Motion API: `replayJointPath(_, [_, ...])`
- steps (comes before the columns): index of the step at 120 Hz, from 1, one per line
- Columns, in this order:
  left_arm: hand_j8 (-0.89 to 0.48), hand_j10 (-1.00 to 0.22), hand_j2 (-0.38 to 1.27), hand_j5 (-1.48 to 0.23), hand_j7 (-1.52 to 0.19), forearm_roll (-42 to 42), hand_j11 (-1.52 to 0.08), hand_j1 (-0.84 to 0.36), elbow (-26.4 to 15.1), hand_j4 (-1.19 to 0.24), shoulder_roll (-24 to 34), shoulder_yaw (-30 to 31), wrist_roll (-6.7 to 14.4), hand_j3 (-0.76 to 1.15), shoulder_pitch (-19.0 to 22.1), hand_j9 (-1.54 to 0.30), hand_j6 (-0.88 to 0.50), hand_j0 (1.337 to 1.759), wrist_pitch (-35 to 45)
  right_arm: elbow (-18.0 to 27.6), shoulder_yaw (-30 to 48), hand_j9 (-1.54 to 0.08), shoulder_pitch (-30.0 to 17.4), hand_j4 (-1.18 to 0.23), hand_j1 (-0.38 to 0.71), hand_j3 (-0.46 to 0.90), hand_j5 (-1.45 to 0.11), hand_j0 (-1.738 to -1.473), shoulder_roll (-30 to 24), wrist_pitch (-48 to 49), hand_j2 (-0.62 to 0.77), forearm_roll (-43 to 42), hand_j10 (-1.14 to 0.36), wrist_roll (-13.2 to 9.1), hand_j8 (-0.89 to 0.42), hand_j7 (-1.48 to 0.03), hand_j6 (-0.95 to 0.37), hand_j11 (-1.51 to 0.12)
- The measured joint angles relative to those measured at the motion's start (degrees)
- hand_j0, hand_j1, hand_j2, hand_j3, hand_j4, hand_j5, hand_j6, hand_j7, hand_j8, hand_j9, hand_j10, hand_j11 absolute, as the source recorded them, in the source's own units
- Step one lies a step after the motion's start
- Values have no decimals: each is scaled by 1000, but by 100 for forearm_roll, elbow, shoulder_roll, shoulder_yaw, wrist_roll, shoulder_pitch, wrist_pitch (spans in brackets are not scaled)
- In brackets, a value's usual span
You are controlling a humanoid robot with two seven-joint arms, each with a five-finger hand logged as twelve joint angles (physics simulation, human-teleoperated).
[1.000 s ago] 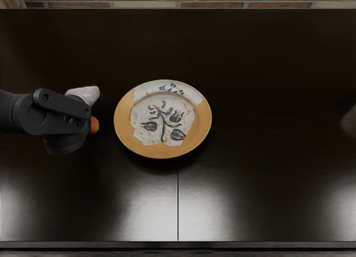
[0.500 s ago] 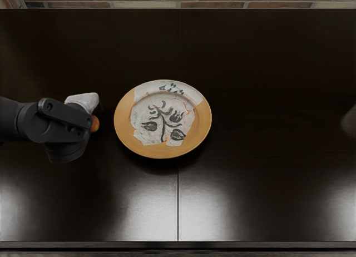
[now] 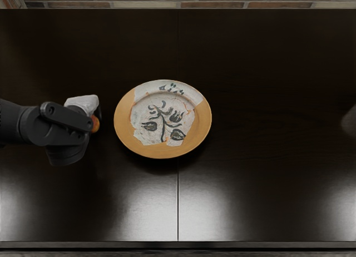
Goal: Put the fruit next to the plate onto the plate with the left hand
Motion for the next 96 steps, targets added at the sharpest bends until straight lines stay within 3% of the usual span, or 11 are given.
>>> replayJointPath(25, [-462,-818,374,-1098,-1121,-23,-1128,-261,37,-664,-9,1,0,-3,10,-1128,-429,1647,-4,1,0,-43,0,-33,-310,0,-43,-1658,0,0,-7,-1,-33,-1,-33,-43,-33,-43])
replayJointPath(54, [-460,-846,314,-1104,-1142,-21,-1154,-233,32,-684,3,-2,2,4,-1,-1154,-433,1642,-22,2,0,-43,0,-33,-310,0,-43,-1658,0,0,-7,-1,-33,1,-33,-43,-33,-43])
replayJointPath(59, [-462,-849,471,-1112,-1144,-31,-1154,-250,18,-713,42,-4,-2,3,-39,-1154,-448,1644,-48,2,0,-43,0,-33,-310,0,-43,-1658,0,0,-7,-1,-33,1,-33,-43,-33,-43])
replayJointPath(68, [-471,-854,604,-1143,-1157,-52,-1153,-271,-20,-748,110,-7,-5,2,-114,-1153,-442,1648,-91,1,0,-43,0,-33,-310,0,-43,-1658,0,0,-7,-2,-33,1,-33,-43,-33,-43])
replayJointPath(70, [-482,-855,513,-1151,-1158,-54,-1152,-261,-32,-753,135,-9,-6,2,-148,-1152,-445,1648,-98,1,0,-43,0,-33,-310,0,-43,-1658,0,0,-7,-1,-33,0,-33,-43,-33,-43])
replayJointPath(80, [-472,-859,643,-1177,-1163,-65,-1152,-304,-124,-777,261,-13,-7,1,-290,-1151,-441,1651,-120,2,0,-43,0,-33,-310,0,-43,-1658,0,0,-7,0,-33,0,-33,-43,-33,-43])
replayJointPath(90, [-459,-861,572,-1198,-1174,-73,-1152,-293,-290,-792,522,-29,-8,1,-540,-1151,-438,1652,-134,2,0,-43,0,-33,-310,0,-43,-1658,0,0,-7,0,-33,1,-33,-43,-33,-43])
replayJointPath(96, [-464,-862,623,-1196,-1174,-72,-1151,-312,-430,-804,667,-41,-7,1,-685,-1150,-438,1653,-136,1,0,-43,0,-33,-310,0,-43,-1658,0,0,-7,0,-33,1,-33,-43,-33,-43])
